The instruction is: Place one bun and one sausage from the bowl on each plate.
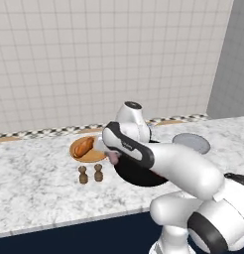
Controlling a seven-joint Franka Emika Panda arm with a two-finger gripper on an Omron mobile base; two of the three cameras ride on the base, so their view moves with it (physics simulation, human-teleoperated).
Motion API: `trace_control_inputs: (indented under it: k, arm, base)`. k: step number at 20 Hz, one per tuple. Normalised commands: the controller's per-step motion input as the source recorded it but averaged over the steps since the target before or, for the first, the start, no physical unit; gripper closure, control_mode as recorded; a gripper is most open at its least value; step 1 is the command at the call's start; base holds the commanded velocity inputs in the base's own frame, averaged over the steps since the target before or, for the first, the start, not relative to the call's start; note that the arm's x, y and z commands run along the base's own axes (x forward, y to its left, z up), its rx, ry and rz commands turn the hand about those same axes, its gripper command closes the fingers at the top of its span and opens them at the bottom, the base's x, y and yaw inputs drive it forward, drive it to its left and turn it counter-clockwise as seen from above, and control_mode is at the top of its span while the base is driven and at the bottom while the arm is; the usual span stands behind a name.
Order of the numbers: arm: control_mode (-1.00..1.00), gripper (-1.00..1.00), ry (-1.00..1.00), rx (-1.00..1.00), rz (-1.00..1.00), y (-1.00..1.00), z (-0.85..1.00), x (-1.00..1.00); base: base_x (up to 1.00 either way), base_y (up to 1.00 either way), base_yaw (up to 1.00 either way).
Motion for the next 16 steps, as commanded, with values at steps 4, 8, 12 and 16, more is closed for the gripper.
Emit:
trace_control_inputs:
  k: [4,8,12,16]
  arm:
    - [-1.0,1.0,0.15,0.0,-0.38,0.25,0.0,0.98]
    - [-1.0,1.0,0.16,-0.01,-0.38,0.02,-0.27,0.96]
    - [-1.0,1.0,0.14,0.0,-0.35,0.0,-0.47,0.69]
    - [-1.0,1.0,0.06,0.0,-0.27,0.0,-0.51,0.36]
  base:
    - [0.0,0.0,0.0]
    - [0.0,0.0,0.0]
    - [0.0,0.0,0.0]
    - [0.0,0.0,0.0]
